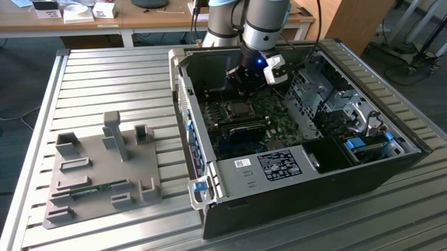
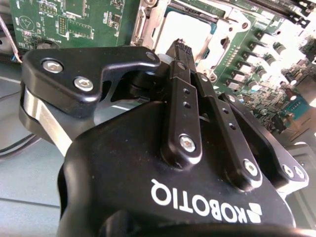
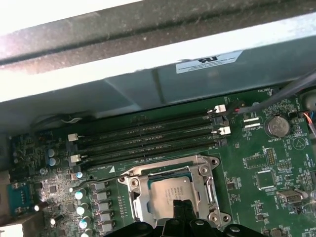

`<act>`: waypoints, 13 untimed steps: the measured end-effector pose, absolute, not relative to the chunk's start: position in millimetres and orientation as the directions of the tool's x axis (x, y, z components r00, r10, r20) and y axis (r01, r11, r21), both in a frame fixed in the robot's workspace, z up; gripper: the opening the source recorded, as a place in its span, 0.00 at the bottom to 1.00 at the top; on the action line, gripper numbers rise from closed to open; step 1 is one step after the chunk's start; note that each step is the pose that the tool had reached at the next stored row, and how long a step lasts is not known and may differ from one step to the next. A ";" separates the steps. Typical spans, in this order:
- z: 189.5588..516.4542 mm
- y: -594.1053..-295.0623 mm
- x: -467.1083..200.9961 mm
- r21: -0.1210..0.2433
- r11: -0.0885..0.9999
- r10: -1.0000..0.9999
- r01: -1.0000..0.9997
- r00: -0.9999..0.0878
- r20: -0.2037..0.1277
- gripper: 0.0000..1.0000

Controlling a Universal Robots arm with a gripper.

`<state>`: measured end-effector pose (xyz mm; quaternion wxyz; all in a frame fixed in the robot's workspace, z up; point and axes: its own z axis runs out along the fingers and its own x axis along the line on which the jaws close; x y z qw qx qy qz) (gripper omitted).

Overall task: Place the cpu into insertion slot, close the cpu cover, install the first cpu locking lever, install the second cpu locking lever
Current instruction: 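Close the cpu cover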

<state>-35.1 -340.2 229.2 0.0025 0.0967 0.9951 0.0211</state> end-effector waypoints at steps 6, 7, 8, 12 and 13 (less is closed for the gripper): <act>229.0 -340.2 -35.1 0.044 0.984 0.172 0.171 -0.985 -0.006 0.11; 229.0 -340.2 -35.1 0.044 0.984 0.172 0.171 -0.985 -0.006 0.11; 229.0 -340.2 -35.1 0.044 0.984 0.171 0.171 -0.985 -0.006 0.11; 228.8 -340.2 -35.1 0.044 0.988 0.148 0.147 -0.989 -0.009 0.11; 228.7 -340.2 -35.1 0.044 0.989 0.139 0.139 -0.990 -0.010 0.11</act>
